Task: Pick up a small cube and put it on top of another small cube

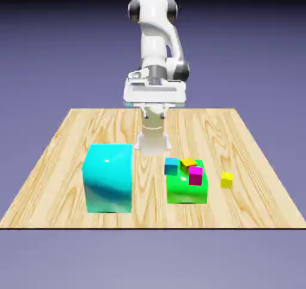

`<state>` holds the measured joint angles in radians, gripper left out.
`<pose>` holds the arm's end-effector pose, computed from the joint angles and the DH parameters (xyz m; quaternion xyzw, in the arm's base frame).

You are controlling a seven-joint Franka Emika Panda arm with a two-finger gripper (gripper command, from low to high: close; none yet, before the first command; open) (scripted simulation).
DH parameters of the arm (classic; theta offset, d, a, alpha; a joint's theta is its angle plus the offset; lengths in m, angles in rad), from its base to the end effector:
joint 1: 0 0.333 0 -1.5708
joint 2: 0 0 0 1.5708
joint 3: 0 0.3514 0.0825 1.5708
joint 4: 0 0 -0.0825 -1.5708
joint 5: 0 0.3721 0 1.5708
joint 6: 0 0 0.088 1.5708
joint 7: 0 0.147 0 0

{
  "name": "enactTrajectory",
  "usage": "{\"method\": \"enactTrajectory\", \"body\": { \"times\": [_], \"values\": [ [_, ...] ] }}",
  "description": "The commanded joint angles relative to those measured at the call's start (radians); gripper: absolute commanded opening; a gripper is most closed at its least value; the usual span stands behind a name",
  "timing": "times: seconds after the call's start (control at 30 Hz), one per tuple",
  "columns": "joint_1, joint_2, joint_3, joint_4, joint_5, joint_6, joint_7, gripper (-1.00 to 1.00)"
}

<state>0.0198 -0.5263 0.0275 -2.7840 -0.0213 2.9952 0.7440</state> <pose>0.3983 0.0205 0.4564 -0.8801 0.3090 -0.3372 0.1274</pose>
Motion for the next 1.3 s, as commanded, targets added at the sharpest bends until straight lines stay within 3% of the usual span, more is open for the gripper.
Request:
{"method": "enactTrajectory", "body": {
  "times": [0.0,0.93,1.07,1.1,1.27],
  "values": [
    [0.006,0.036,0.023,0.022,-0.018,-0.035,0.003,0.00],
    [0.187,1.044,0.657,0.620,-0.507,-0.998,0.072,0.00],
    [0.214,1.151,0.573,0.576,-0.618,-0.871,0.140,0.00],
    [0.214,1.151,0.573,0.576,-0.618,-0.871,0.140,-1.00],
    [0.201,1.021,0.633,0.622,-0.462,-1.015,0.076,-1.00]
  ]
}}
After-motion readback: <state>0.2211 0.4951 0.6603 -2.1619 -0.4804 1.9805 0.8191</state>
